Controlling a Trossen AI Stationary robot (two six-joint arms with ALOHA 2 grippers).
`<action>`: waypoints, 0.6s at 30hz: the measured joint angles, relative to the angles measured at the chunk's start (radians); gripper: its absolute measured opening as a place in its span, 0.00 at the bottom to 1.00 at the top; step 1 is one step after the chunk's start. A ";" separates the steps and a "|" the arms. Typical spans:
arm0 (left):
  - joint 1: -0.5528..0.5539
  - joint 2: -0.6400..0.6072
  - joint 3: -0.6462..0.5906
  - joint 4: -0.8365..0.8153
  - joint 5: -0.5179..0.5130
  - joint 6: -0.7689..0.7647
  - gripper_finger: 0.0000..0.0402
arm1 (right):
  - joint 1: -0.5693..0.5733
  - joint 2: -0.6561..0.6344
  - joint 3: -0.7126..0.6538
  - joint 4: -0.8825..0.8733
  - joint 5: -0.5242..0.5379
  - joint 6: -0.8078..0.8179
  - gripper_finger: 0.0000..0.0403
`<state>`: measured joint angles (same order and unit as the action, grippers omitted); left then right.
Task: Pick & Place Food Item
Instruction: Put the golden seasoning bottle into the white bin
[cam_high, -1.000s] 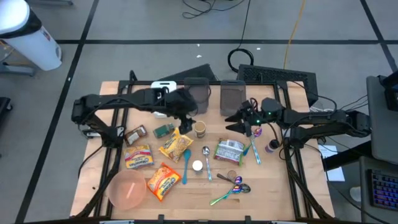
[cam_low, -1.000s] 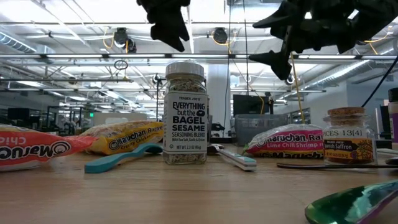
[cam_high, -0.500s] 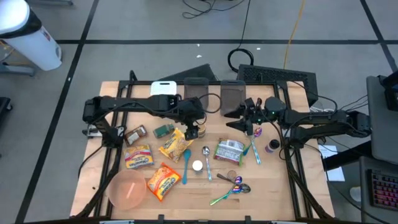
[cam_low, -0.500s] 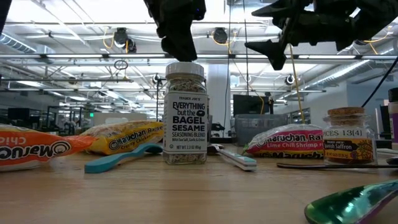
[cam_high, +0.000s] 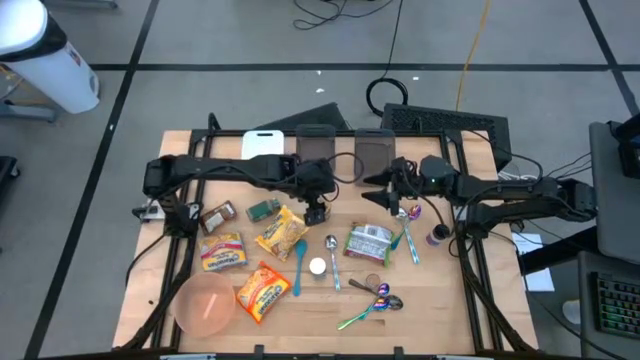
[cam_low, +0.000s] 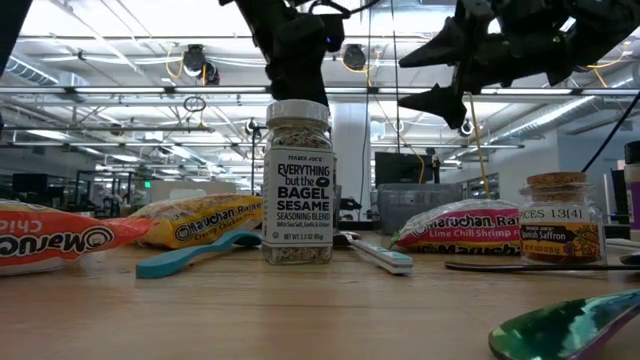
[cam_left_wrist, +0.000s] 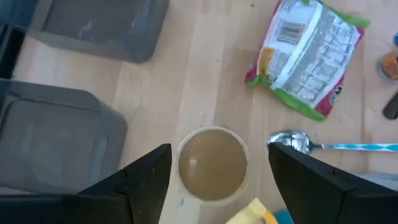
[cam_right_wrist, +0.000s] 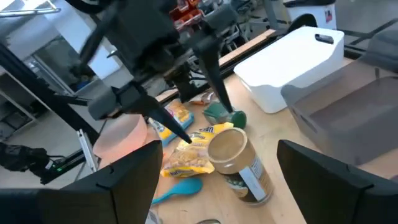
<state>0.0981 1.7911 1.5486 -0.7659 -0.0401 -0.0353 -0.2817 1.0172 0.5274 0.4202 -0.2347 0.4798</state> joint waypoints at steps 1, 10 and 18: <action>0.002 0.007 0.000 0.000 0.008 0.000 0.68 | 0.000 -0.002 0.000 -0.002 -0.001 -0.002 0.78; 0.014 0.060 0.000 -0.011 0.049 0.005 0.68 | 0.000 -0.013 0.000 -0.068 -0.001 -0.024 0.78; 0.034 0.082 0.000 -0.025 0.070 -0.001 0.68 | 0.000 -0.013 0.000 -0.083 -0.001 -0.032 0.78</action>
<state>0.1321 1.8729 1.5482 -0.7905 0.0295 -0.0367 -0.2817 1.0042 0.5274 0.3375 -0.2352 0.4477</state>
